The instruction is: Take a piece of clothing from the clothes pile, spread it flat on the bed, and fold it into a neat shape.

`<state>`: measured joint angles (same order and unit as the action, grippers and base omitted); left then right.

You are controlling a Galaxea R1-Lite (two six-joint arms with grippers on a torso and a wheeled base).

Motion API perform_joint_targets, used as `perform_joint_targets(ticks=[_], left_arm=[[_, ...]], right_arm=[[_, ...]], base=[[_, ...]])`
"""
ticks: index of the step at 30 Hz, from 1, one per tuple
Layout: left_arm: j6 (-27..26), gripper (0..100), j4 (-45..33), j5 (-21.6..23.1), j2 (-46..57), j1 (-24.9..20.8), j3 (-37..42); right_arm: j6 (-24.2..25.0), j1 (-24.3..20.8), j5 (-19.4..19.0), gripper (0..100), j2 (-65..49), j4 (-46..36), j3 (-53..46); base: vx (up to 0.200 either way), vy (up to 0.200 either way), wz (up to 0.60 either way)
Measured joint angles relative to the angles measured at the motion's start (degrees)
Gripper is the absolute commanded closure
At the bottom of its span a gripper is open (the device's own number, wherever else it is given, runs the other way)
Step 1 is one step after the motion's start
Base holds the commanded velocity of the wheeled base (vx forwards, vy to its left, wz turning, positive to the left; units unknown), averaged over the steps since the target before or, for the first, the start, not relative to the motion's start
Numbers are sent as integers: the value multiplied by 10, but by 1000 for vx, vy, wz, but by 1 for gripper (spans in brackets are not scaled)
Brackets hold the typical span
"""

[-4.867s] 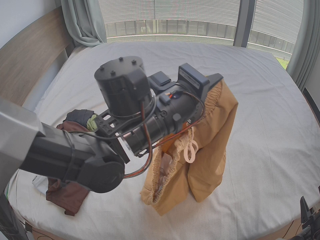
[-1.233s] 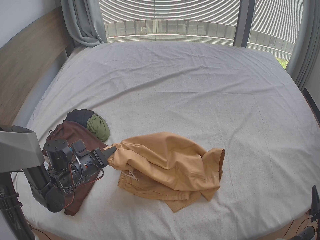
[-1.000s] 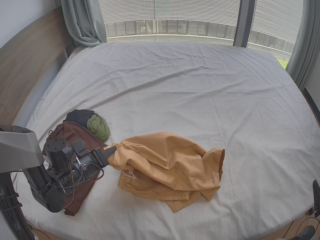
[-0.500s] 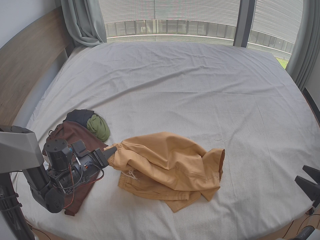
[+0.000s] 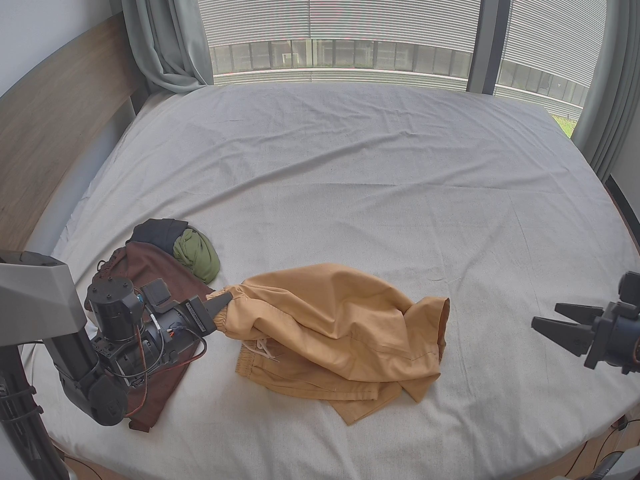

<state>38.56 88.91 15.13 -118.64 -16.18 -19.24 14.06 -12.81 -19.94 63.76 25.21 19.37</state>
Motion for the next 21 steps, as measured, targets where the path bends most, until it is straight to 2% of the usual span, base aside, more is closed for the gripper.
perform_joint_targets(ticks=[8, 21], left_arm=[[-1, 100, 0, 0, 3, 3, -1], [-2, 100, 1, 3, 3, 5, -3]], right_arm=[[1, -9, -1, 0, 120, 117, -12], [7, -18, -1, 0, 245, 229, -38]], base=[[0, 0, 0], [0, 0, 0]])
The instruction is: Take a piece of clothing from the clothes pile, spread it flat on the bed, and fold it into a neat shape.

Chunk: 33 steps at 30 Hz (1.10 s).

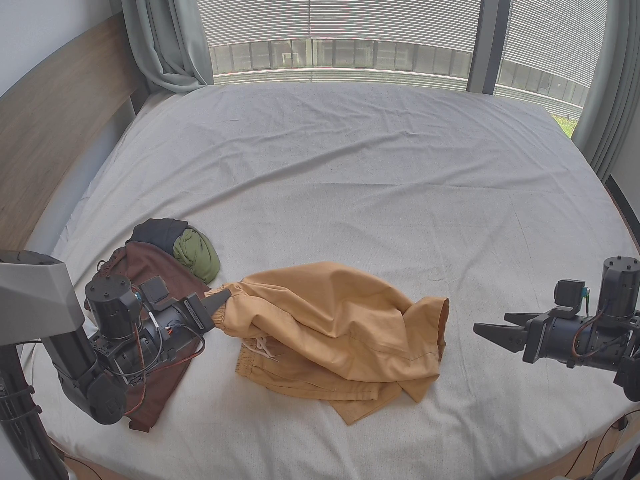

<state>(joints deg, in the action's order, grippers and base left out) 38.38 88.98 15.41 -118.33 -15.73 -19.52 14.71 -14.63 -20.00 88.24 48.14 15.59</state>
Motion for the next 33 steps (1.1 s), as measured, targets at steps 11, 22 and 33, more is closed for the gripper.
perform_joint_targets(ticks=[11, 22, 33], left_arm=[[-2, 100, 0, 1, -2, 9, 0], [-2, 100, 0, 2, -3, 10, 1], [-3, 100, 0, 2, -5, 9, 2]], right_arm=[[44, -4, 0, 0, 100, 170, -34], [77, -11, 3, 0, 262, 387, -54], [124, -17, 0, 0, 357, 401, -34]], base=[[0, 0, 0], [0, 0, 0], [0, 0, 0]])
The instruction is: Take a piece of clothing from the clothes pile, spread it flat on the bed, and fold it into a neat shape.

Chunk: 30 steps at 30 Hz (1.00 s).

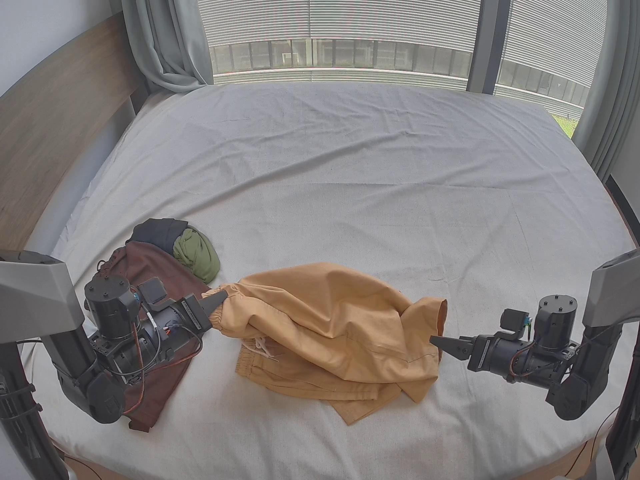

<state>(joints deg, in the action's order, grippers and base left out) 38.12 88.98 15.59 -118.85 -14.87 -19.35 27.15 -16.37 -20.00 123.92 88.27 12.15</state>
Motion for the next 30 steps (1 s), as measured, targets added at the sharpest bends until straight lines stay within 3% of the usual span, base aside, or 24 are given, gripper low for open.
perform_joint_targets(ticks=[13, 30], left_arm=[[0, 100, 0, 0, -1, 0, -2], [0, 100, 0, 0, 2, 1, -4]], right_arm=[[33, -24, -2, 0, 73, 1, 39], [44, -22, 0, 0, 115, 1, 70]], base=[[0, 0, 0], [0, 0, 0]])
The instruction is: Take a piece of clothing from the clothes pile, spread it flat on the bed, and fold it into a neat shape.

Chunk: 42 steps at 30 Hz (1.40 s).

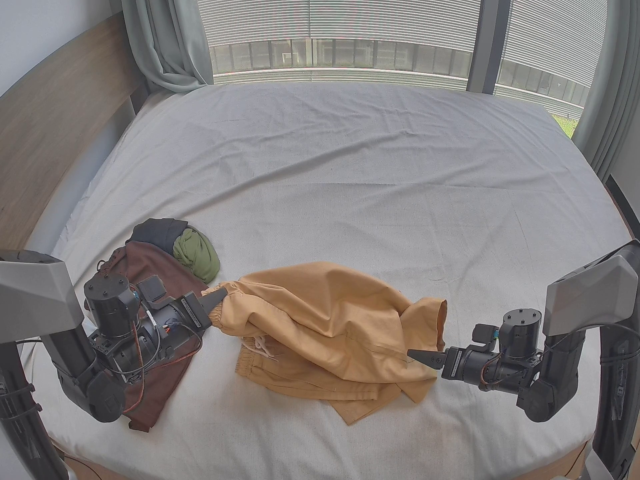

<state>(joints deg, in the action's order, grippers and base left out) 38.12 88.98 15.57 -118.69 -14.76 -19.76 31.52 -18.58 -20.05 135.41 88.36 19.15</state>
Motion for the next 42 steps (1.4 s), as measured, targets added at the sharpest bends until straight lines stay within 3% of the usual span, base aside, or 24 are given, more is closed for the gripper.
perform_joint_targets(ticks=[8, 15, 24, 31, 42], left_arm=[[0, 100, 0, 0, 0, 0, 0], [0, 100, 0, 0, 0, 0, 0], [0, 100, 0, 0, -2, 0, -1], [0, 100, 0, 0, -3, 0, 0], [0, 100, 0, 0, -3, 0, 0]], right_arm=[[2, -5, -3, 0, 13, 1, 9], [2, -5, -47, 0, 12, 3, 4], [3, -9, -61, 0, -35, 3, -17], [2, -13, -113, 0, -84, 2, -50], [-8, -9, -117, 0, -58, 3, -43]], base=[[0, 0, 0], [0, 0, 0], [0, 0, 0], [0, 0, 0], [0, 0, 0]])
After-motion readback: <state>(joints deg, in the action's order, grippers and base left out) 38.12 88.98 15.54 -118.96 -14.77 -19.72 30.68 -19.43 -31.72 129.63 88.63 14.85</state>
